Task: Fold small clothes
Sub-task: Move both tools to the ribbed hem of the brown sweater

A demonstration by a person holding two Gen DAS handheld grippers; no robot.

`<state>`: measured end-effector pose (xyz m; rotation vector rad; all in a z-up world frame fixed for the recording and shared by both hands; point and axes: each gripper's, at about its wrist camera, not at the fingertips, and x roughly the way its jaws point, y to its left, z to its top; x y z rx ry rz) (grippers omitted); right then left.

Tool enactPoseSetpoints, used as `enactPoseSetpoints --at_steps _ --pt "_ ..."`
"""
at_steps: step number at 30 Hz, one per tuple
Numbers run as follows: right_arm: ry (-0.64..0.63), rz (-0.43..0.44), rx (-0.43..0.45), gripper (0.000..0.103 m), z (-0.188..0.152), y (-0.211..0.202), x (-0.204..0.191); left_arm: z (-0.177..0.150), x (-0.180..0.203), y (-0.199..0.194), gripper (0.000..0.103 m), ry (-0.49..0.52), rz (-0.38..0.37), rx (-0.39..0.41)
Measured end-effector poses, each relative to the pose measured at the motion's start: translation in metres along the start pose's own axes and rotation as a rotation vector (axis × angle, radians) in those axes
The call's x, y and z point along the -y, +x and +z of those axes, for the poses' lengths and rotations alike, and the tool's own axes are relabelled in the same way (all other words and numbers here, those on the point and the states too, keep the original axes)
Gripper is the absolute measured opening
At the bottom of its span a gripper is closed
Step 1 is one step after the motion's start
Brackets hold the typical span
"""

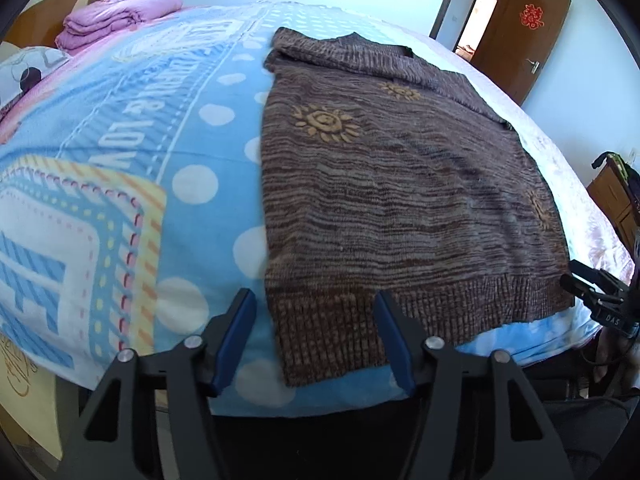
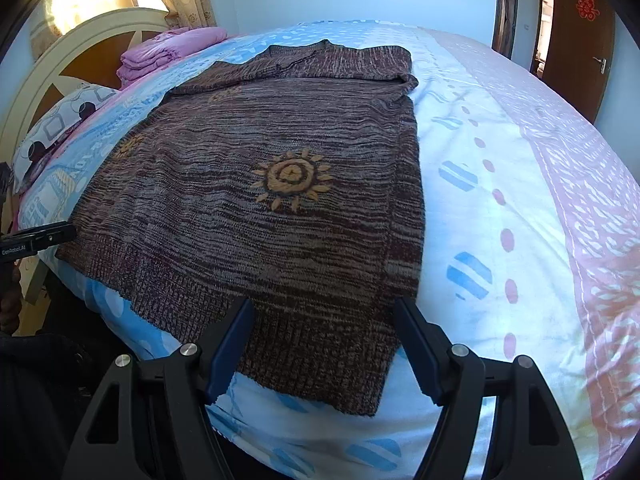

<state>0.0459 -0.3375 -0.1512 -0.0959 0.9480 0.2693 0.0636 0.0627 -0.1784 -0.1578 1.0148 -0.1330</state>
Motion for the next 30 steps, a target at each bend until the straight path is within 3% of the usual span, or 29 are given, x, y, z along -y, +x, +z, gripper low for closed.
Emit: enactPoseSetpoints --at_steps 4,11,13,15,16,26,29,30 --pt "0.009 0.001 0.000 0.073 -0.005 -0.003 0.005 -0.003 -0.005 -0.001 0.052 -0.039 -0.046 -0.003" --pt "0.040 0.012 -0.005 0.073 -0.015 -0.007 0.016 -0.007 0.002 0.002 0.051 -0.004 -0.015 0.003" --pt "0.052 0.014 -0.006 0.073 -0.017 -0.008 0.020 -0.006 0.003 0.002 0.039 0.000 -0.005 0.001" --pt "0.068 0.019 -0.005 0.073 -0.019 -0.010 0.024 -0.005 0.001 0.002 0.013 0.000 -0.016 -0.006" --pt "0.080 0.024 -0.004 0.073 -0.020 -0.011 0.027 -0.004 -0.001 0.001 0.010 -0.007 -0.050 -0.014" --pt "0.116 0.077 -0.007 0.073 -0.025 -0.013 0.030 0.001 -0.007 -0.002 0.009 -0.037 -0.094 -0.018" --pt "0.112 0.090 -0.006 0.059 -0.025 -0.009 0.027 -0.001 -0.009 0.004 0.013 -0.059 -0.093 -0.011" --pt "0.090 0.075 -0.007 0.059 -0.026 -0.007 0.023 -0.003 -0.009 0.004 0.015 -0.066 -0.095 0.002"
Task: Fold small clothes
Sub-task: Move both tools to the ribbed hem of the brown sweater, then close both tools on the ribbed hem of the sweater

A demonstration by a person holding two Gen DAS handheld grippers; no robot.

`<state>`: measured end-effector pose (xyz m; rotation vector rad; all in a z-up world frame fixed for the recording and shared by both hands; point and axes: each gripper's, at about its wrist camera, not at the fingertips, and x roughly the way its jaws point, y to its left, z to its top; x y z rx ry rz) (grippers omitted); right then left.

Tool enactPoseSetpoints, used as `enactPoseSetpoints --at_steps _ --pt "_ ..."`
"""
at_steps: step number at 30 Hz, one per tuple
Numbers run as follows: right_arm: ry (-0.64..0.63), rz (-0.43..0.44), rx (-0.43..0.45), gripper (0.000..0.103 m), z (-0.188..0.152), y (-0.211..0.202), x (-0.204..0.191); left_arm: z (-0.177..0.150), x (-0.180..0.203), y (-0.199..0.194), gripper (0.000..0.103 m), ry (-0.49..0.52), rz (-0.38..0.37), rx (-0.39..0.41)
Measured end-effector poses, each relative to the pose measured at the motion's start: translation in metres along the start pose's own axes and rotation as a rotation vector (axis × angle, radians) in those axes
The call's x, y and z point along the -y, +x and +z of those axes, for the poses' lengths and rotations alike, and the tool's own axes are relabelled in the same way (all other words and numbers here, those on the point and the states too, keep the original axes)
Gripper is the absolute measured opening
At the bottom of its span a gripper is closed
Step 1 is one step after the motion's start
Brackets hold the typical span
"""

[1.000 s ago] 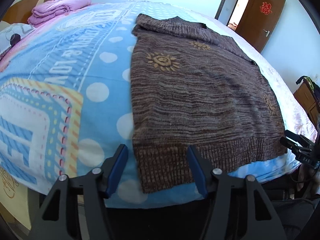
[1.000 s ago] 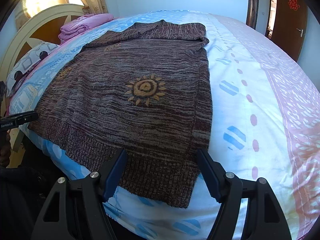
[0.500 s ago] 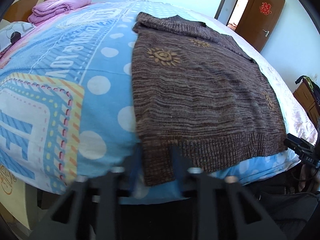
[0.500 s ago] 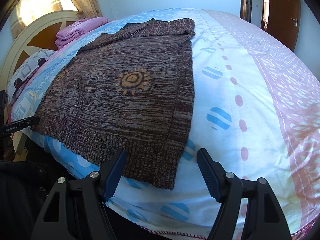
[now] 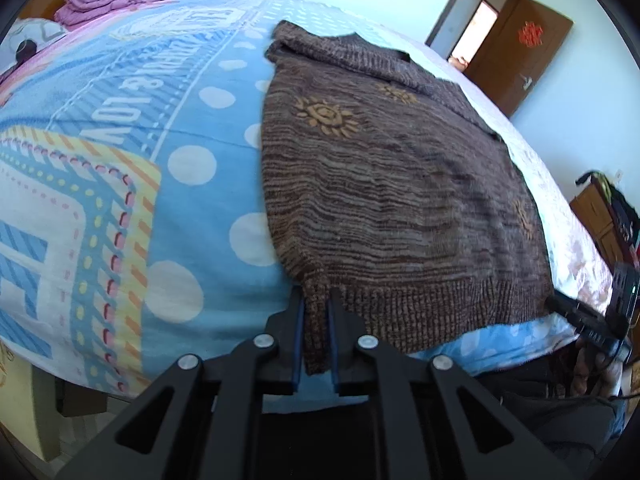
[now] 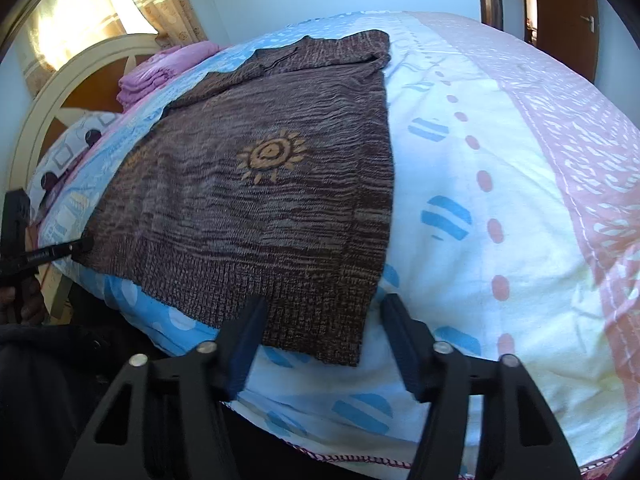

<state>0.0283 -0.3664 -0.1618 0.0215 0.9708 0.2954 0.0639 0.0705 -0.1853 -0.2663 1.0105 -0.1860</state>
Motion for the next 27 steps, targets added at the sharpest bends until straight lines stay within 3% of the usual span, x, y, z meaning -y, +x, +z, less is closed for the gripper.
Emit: enactPoseSetpoints --at_steps 2,4,5,9,13,21,27 --pt "-0.033 -0.014 0.003 0.058 -0.001 0.000 -0.005 -0.001 0.002 0.000 0.016 0.011 0.004 0.006" --pt "-0.017 0.015 0.013 0.027 0.000 -0.003 -0.002 0.000 0.003 -0.001 0.014 0.024 -0.006 0.001" --pt "0.001 0.049 0.013 0.005 0.000 -0.004 0.002 0.001 0.004 -0.001 0.008 0.032 -0.017 -0.004" --pt "0.090 0.210 0.093 0.005 0.006 -0.028 0.019 0.012 -0.002 -0.022 0.007 0.021 -0.116 0.038" --pt "0.162 0.255 0.165 0.005 0.009 -0.054 0.037 0.020 -0.009 -0.043 0.007 0.005 -0.163 0.100" --pt "0.205 0.333 0.167 0.005 0.010 -0.052 0.035 0.023 -0.013 -0.036 0.007 -0.034 -0.204 0.092" --pt "0.229 0.391 0.205 0.005 0.024 -0.059 0.034 0.040 -0.010 -0.041 0.007 -0.021 -0.218 0.134"
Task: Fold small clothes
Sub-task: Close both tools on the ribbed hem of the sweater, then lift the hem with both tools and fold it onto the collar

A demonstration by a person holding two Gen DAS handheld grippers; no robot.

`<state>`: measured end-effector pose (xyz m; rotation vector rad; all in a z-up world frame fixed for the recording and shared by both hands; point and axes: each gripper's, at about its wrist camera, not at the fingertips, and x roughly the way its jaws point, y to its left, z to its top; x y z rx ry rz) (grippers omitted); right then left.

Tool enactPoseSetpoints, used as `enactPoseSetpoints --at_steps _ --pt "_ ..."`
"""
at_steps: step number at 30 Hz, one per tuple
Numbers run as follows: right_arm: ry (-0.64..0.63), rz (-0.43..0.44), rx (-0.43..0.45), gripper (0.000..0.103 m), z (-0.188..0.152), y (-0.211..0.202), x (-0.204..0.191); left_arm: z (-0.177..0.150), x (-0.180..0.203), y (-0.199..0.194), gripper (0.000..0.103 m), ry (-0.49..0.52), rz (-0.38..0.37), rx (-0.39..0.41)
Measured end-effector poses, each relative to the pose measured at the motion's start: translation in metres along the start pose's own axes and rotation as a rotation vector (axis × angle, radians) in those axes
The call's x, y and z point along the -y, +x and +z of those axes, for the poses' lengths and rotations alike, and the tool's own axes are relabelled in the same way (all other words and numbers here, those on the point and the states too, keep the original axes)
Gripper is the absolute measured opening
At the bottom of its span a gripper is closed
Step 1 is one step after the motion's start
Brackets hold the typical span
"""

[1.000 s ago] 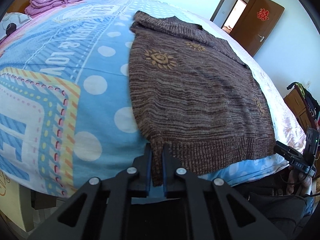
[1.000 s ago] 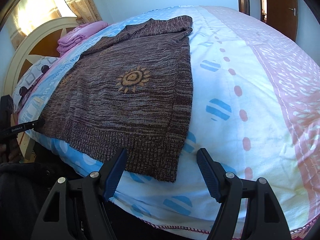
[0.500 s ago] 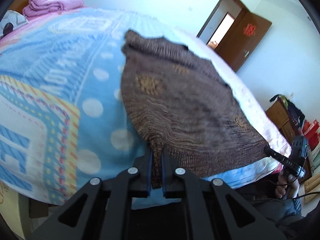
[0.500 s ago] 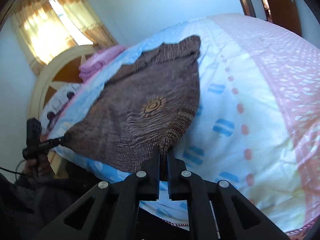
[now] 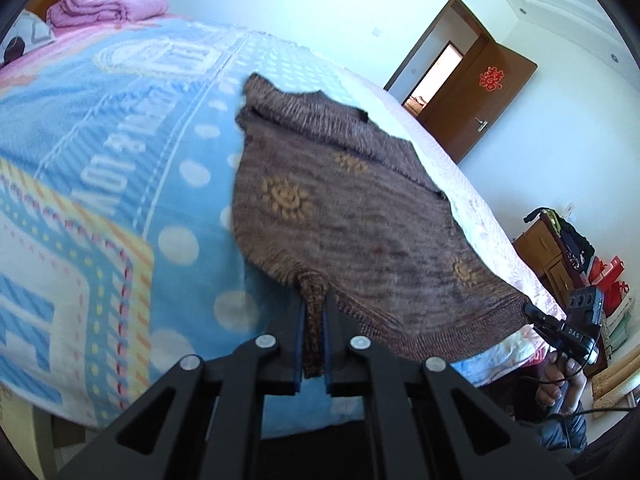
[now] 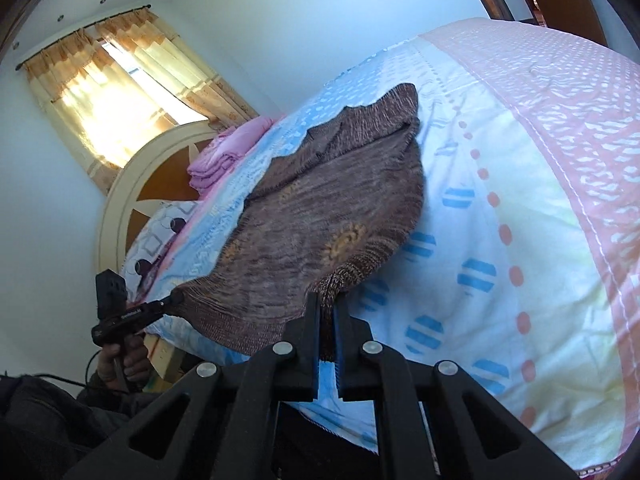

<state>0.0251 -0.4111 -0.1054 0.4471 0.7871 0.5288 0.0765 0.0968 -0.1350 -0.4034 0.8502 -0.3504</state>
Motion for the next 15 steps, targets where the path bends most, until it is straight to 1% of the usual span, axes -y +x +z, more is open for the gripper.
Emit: enactPoseSetpoints --at_steps 9,15 --pt "0.021 0.002 0.095 0.005 0.052 0.003 -0.003 0.050 0.004 0.004 0.007 0.005 -0.031 0.077" --pt "0.013 -0.019 0.152 0.005 0.085 0.004 -0.007 0.086 0.007 0.008 0.007 0.008 -0.034 0.121"
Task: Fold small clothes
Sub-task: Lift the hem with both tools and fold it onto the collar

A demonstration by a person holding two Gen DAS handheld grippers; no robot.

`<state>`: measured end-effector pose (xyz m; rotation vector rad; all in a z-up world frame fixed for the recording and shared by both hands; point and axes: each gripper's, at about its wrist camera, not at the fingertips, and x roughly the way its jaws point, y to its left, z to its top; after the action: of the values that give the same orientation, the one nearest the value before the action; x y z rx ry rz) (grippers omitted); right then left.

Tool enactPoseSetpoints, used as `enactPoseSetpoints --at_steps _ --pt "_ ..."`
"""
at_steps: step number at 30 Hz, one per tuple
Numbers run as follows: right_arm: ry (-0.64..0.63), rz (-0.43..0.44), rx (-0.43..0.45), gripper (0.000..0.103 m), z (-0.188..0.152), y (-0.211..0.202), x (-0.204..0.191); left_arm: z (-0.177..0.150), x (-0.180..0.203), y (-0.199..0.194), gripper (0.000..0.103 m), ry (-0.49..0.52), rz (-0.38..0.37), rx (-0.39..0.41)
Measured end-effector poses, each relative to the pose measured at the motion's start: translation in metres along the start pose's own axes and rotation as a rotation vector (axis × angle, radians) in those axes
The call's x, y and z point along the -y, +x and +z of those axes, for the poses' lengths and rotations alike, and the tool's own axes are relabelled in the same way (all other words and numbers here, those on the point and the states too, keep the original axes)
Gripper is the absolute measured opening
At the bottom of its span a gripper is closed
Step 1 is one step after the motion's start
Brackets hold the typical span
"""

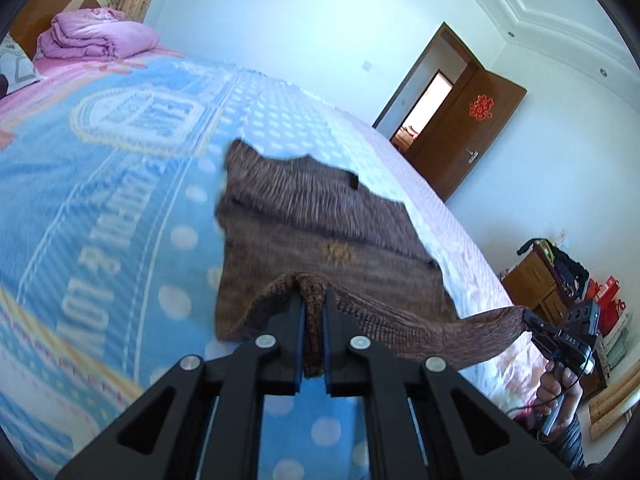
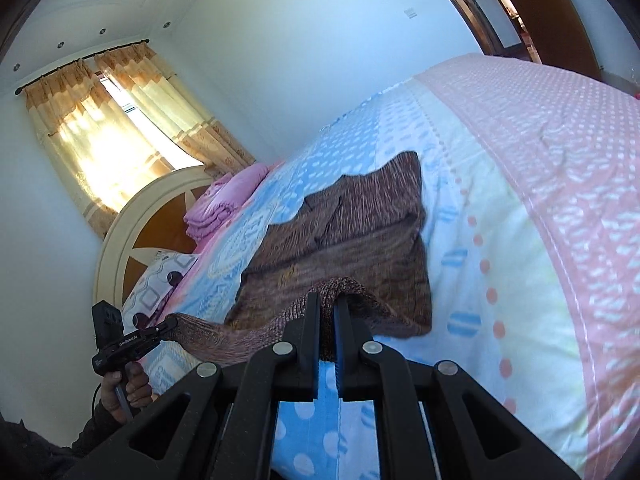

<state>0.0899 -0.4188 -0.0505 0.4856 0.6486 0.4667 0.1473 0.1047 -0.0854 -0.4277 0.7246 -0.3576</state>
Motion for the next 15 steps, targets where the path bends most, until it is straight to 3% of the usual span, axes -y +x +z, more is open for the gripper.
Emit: enactPoseSetpoints --at_steps 8,15 --pt "-0.058 -0.008 0.048 0.005 0.054 0.019 -0.019 0.043 0.002 0.008 0.007 0.002 -0.001 0.066" --pt "-0.093 -0.024 0.060 0.005 0.101 0.052 -0.027 0.079 -0.004 0.035 0.007 0.000 0.011 0.075"
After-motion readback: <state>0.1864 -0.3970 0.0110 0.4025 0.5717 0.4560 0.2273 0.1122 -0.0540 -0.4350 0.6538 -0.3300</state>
